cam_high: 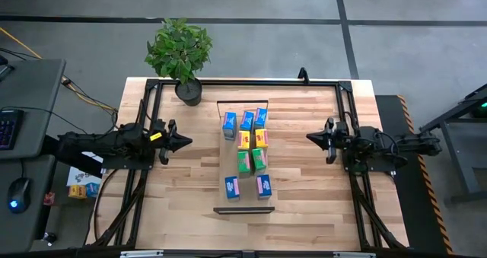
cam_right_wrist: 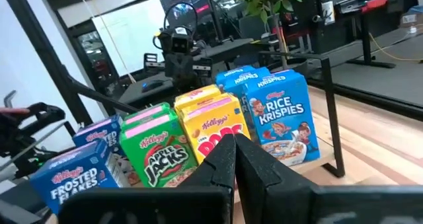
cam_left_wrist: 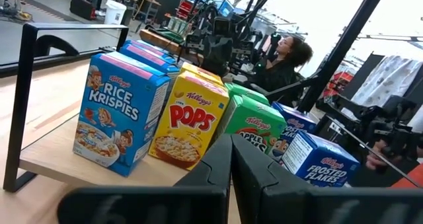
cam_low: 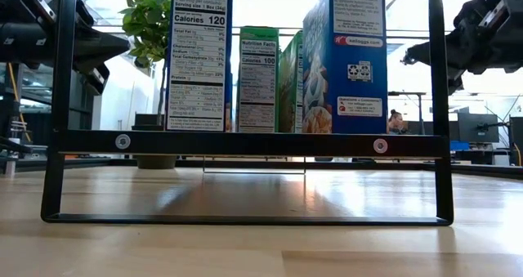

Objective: Stack cereal on shelf
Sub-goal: Return to Home Position

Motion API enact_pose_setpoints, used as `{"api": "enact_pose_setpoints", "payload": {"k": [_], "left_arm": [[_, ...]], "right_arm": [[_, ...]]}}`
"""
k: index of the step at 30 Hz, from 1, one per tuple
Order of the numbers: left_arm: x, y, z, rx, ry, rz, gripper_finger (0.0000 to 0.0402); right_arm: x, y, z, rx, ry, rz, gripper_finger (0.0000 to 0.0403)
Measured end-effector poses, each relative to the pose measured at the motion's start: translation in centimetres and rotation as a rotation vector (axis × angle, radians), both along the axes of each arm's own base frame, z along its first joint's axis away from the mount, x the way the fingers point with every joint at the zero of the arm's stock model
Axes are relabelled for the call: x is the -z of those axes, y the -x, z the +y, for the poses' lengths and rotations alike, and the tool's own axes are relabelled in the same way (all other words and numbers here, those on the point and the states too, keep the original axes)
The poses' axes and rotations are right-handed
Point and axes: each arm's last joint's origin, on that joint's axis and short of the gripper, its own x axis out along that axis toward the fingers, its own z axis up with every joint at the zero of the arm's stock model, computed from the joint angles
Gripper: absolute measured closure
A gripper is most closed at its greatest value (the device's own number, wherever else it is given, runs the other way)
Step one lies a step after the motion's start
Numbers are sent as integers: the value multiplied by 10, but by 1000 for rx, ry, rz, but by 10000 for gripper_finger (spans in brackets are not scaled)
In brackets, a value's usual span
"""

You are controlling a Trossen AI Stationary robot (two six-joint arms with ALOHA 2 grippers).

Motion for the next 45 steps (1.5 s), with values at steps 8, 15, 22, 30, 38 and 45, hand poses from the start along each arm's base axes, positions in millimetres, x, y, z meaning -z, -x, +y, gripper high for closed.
{"api": "enact_pose_setpoints", "payload": {"k": [8,15,22,30,38,45], "left_arm": [[0,0,0,0,0,2,401],[0,0,0,0,0,4,401],[0,0,0,0,0,5,401],[0,0,0,0,0,4,401],[0,0,0,0,0,5,401],[0,0,0,0,0,5,401]], "right_arm": [[1,-1,0,1,3,8,403],[1,-1,0,-2,-62,-2,403],[1,-1,0,-2,-56,0,403],[1,-1,0,-2,-56,1,403],[1,-1,0,-2,-55,1,402],[1,-1,0,-2,-55,1,402]]}}
